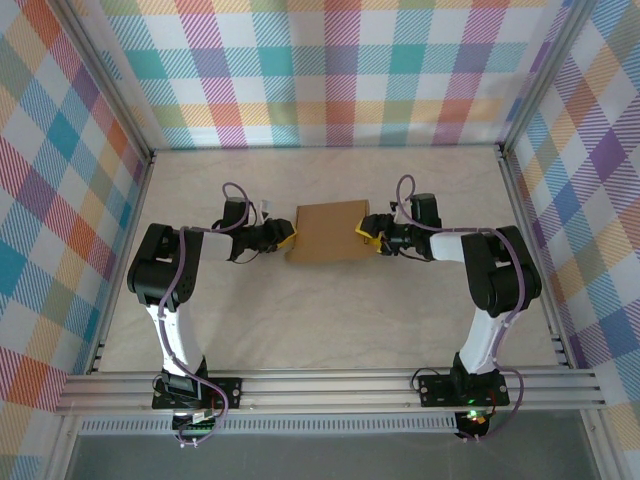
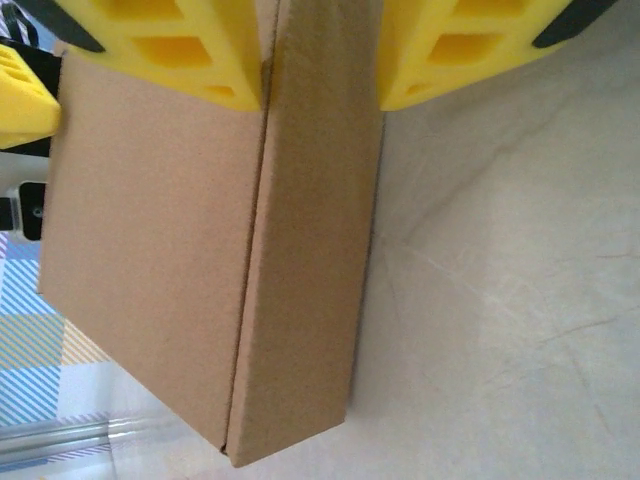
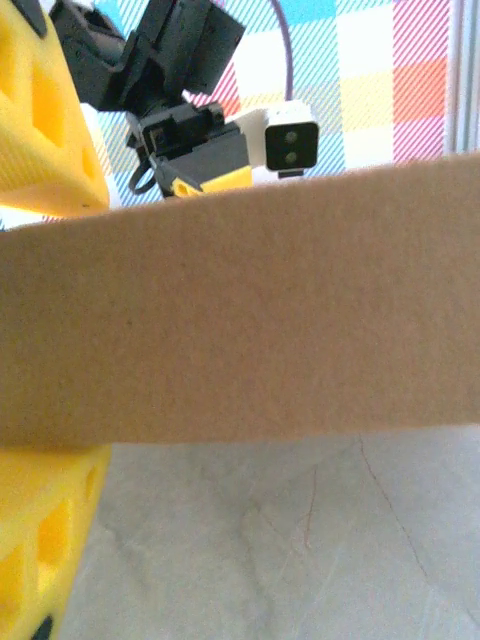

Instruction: Fold the paper box

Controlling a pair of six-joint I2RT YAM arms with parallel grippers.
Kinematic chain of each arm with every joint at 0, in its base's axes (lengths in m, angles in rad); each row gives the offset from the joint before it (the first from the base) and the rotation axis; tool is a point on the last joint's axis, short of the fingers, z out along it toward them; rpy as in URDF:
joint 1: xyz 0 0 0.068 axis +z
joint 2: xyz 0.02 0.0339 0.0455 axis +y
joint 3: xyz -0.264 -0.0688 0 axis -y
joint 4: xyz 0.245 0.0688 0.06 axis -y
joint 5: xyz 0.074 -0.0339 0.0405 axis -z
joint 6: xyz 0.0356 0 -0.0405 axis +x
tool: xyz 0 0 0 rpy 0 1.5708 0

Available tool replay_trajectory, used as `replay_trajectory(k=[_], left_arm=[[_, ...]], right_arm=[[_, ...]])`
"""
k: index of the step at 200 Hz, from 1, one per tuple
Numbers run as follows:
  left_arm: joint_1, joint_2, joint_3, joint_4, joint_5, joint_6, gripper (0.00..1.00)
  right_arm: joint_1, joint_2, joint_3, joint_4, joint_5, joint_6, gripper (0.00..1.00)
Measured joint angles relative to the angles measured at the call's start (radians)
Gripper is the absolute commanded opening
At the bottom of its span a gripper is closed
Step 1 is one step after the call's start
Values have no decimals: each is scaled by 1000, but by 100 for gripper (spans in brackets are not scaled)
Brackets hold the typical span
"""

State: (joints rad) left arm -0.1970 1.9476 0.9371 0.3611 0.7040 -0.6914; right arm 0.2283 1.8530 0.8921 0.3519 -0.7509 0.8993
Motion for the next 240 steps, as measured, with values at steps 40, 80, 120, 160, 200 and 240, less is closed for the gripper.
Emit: replay_trajectory(k=[40,80,120,160,200,240], left_arm=[[4,-13,-6,-18,-20,6,55],[3,-113,-75,-29,-99,34,81],[-48,-344,-174,-77,-340,189,92],[-301,-609,-283,15,-600,573,94],[-501,-677,-421,153,-768,1072,91],[-570,-591,-461,320,-950,1415,88]], right_arm=[[0,0,0,40,-25,43,47],[-3,-16,0,35,-24,63,43],[-20,-64,0,33,-25,93,42],[-47,-106,-6,52,-29,136,43],[-53,-160,-37,59,-46,165,44],[-53,-213,-72,66,-74,190,44]])
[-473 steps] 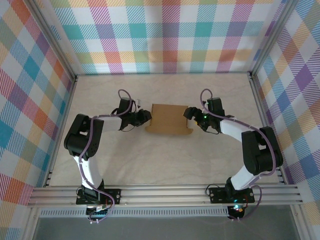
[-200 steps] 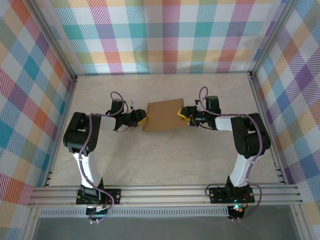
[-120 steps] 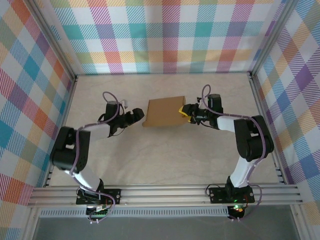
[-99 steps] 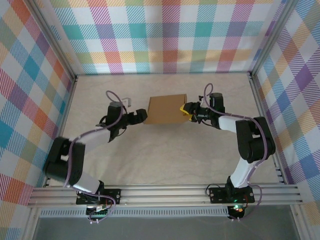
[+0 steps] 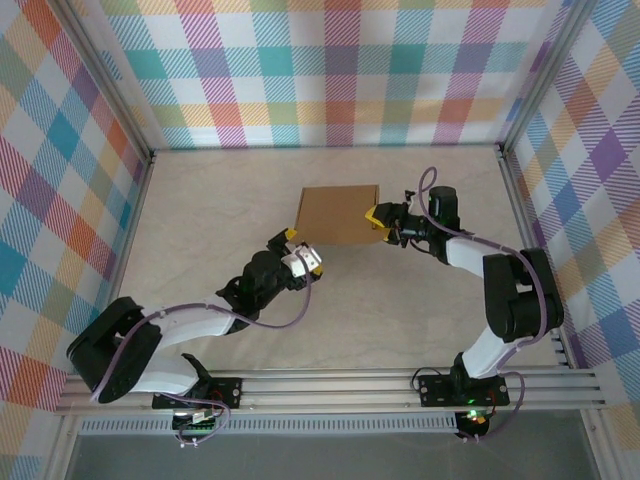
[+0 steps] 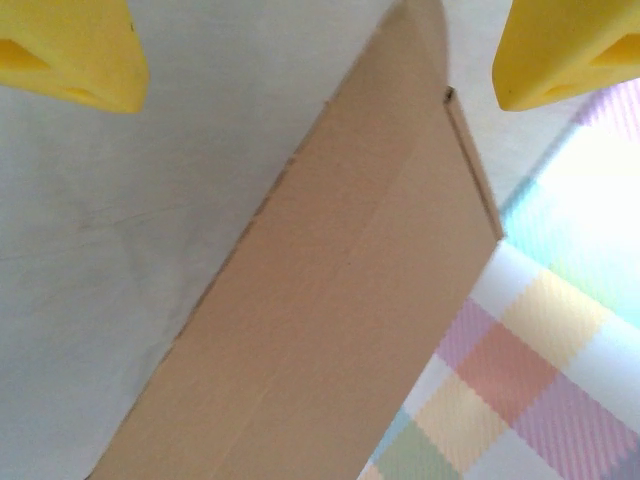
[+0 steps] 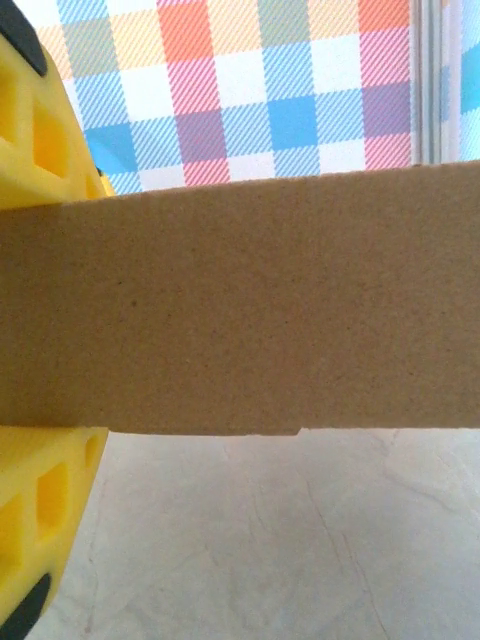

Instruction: Fold the paper box

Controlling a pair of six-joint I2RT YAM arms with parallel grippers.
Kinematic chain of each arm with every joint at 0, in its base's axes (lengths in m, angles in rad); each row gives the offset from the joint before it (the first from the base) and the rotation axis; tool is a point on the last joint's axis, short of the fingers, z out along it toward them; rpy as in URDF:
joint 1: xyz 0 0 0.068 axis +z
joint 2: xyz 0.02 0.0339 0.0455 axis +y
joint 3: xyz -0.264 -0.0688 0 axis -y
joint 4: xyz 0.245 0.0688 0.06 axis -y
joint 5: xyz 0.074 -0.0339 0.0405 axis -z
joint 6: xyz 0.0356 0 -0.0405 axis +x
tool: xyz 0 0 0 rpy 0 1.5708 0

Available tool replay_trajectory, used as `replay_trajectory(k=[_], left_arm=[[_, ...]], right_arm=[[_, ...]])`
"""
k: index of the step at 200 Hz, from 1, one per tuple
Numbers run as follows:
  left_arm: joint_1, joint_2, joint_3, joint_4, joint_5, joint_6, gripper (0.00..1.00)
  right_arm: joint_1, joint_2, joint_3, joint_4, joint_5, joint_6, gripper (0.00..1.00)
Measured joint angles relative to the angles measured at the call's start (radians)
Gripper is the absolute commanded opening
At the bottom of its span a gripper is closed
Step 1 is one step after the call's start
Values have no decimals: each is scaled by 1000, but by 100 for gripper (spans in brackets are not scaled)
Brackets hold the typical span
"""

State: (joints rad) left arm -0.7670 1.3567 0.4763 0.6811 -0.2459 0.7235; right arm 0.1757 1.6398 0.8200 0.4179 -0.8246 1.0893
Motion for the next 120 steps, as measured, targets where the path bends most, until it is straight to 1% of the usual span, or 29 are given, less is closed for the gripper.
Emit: replay_trajectory(k=[32,45,58,67,90,120], left_arm=[[-4,109,-3,179,-123,192,85],[-5,162,-3,253,-160,262,82],[-5,211,-3,317,-190,323,77],[-5,232,-3,348,-203,347,72],[-6,251,-2,411,-224,402,66],[-11,270,-2,455,-237,431,57]], right_arm=[[0,-31,-3,0,-28,3,45],[0,-34,-5,2,-40,7,45],[0,-35,-10,3,-49,12,45],[0,-35,-12,3,-54,18,45],[0,-35,-15,5,-67,30,45],[0,-35,-16,23,-78,48,45]])
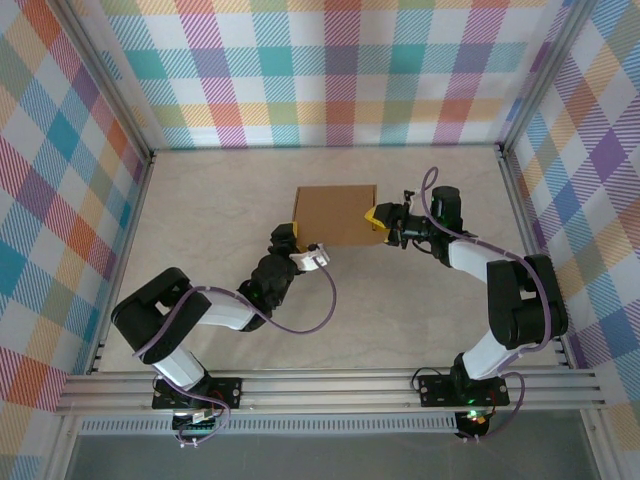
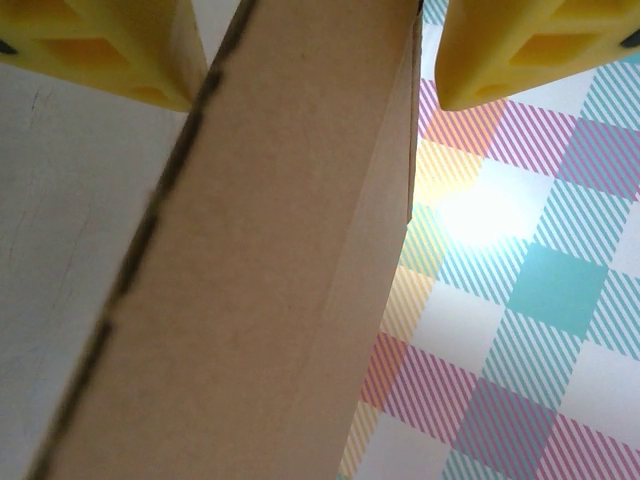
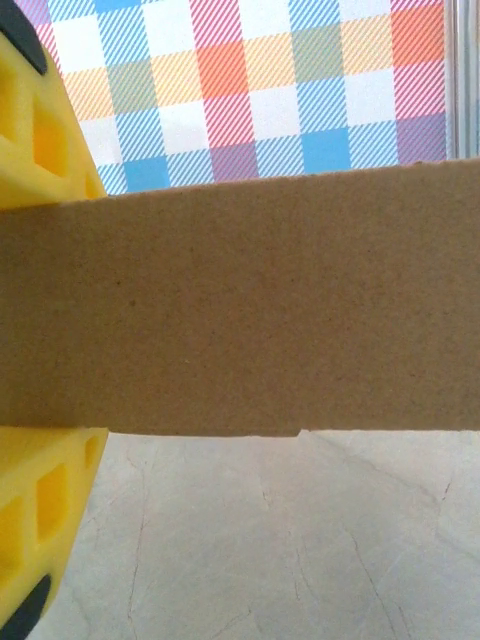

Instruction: Fold the paper box

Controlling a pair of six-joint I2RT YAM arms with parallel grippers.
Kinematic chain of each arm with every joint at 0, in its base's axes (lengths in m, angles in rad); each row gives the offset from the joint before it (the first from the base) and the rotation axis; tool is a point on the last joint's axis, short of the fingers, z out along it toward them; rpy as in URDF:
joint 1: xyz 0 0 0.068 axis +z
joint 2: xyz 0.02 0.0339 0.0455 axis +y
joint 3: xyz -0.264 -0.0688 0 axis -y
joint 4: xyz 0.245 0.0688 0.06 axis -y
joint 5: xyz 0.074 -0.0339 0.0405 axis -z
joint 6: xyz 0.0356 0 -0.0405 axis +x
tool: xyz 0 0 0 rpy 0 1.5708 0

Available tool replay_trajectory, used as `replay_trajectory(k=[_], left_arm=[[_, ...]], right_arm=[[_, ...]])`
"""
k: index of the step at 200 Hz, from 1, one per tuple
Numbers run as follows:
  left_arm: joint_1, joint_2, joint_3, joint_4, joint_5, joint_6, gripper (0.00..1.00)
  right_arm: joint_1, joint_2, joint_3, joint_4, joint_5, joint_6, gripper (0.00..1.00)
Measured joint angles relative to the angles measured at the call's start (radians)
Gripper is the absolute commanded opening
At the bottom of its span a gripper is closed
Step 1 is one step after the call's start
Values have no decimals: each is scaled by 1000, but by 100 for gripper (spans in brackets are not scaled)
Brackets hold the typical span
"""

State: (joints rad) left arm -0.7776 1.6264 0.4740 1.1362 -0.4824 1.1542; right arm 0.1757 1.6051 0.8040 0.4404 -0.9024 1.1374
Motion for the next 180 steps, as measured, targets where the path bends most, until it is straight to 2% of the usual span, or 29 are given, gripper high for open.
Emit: replay_trajectory(k=[48,125,154,180], left_arm=[[-1,18,0,15,-6,27,44],[-1,19,0,-3,-6,40,31],[-1,4,0,-42,-1,17,26],[-1,-80,1,-169,27,-34,24]], right_arm=[[0,0,0,11,-1,8,45],[0,0,-6,15,-1,11,46],[0,0,-6,16,-5,15,53],[0,0,-6,16,-9,16,62]])
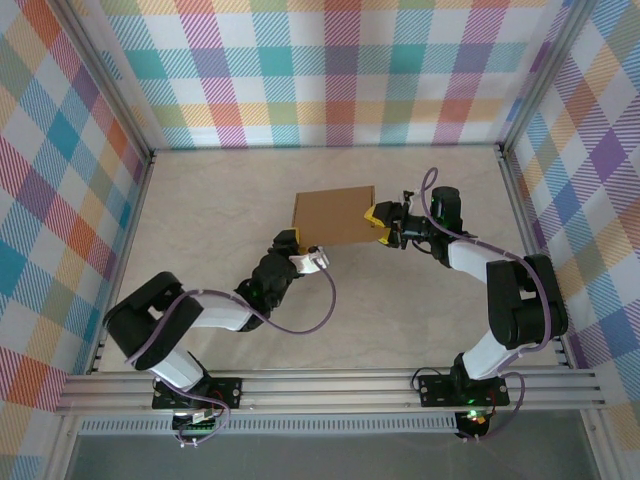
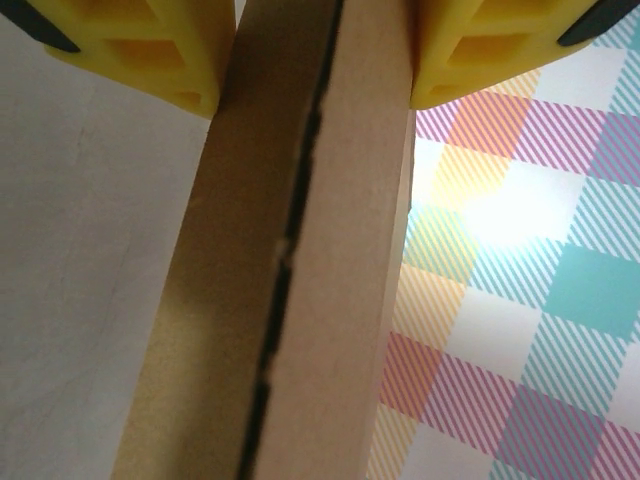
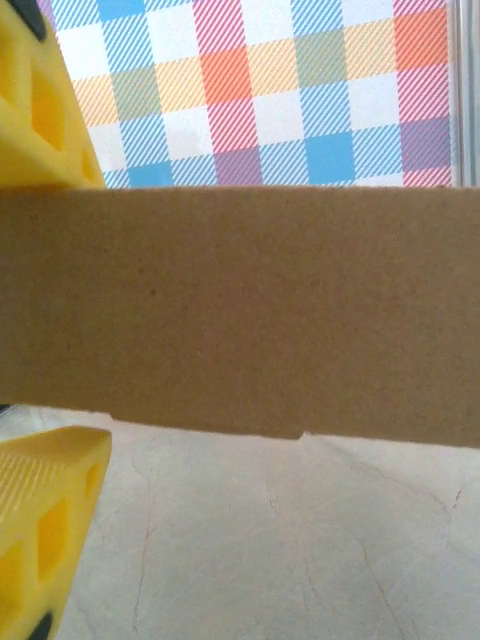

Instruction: Fold the paper box

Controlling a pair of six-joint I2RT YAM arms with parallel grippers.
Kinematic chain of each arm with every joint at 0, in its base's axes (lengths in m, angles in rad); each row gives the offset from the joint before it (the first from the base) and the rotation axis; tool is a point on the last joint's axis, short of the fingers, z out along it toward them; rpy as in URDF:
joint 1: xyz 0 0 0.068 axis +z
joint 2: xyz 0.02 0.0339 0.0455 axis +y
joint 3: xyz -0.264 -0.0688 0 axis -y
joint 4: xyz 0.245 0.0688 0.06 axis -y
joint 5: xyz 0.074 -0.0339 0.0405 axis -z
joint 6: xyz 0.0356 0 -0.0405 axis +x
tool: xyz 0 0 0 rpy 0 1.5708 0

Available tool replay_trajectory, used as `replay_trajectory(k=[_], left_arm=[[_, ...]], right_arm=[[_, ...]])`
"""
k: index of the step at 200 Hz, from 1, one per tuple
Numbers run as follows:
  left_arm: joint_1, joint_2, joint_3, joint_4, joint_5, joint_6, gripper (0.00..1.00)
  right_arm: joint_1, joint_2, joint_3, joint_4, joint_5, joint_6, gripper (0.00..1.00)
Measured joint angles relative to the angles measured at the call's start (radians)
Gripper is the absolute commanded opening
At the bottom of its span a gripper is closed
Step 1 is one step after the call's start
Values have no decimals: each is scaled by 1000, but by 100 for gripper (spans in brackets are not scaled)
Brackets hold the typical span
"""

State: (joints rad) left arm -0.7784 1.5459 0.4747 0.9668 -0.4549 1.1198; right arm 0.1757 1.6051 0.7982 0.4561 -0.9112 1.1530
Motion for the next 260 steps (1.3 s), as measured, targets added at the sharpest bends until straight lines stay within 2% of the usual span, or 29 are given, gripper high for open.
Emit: replay_trajectory(k=[63,120,141,185,230,260], left_arm=[[0,-117,24,-272,75,-127,24],[31,-169,159,-661,218,-278,25],[49,-173,236,-815,279,-320,25],[83,-170,407,-1125,349,-356,25],[101,-169,519,-1412,382,-380,25],[110,-169,555,-1520,445,-390,25]], right_arm=[[-14,-8,0,-16,16,9,91],[-122,-96,-3,-117,63,-52,93],[-146,-152,10,-253,109,-168,94],[-150,-247,142,-534,227,-519,95],[-150,-310,190,-642,225,-741,96],[-150,-358,190,-665,191,-889,95]])
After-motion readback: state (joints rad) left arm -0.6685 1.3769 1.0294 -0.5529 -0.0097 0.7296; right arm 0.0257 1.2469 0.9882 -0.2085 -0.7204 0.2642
